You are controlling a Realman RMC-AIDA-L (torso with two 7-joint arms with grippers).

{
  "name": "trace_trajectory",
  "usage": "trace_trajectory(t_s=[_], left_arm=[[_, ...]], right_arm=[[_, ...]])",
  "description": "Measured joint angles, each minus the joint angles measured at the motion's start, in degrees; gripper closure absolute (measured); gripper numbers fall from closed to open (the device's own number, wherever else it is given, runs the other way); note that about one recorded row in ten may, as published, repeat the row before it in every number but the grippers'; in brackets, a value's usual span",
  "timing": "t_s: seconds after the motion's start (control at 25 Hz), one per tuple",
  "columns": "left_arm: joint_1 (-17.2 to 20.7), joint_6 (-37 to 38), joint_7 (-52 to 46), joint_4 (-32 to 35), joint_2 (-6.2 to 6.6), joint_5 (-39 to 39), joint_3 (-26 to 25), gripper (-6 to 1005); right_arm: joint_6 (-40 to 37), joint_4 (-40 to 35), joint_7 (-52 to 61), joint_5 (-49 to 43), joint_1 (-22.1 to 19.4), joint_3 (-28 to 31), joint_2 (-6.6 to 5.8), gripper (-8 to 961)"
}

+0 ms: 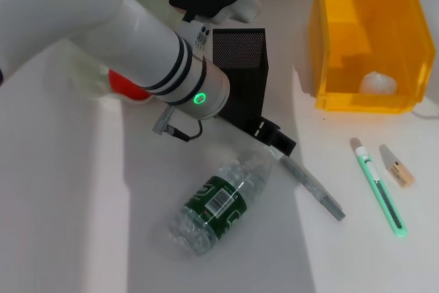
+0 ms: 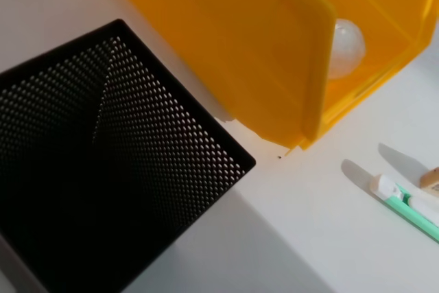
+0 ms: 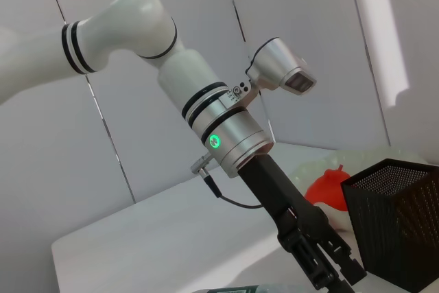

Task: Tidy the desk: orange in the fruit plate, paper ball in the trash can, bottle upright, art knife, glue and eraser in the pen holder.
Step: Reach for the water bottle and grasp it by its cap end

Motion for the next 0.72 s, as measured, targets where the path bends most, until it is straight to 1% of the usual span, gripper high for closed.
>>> trace_trajectory(t_s=[0.72], left_arm=[[1.72,-3.45,0.21,-0.70,0.00,-1.15,3.10,171]], right_arm=[[-0.07,-0.09,-0.03,0.21,-0.01,0.07,0.11,187]])
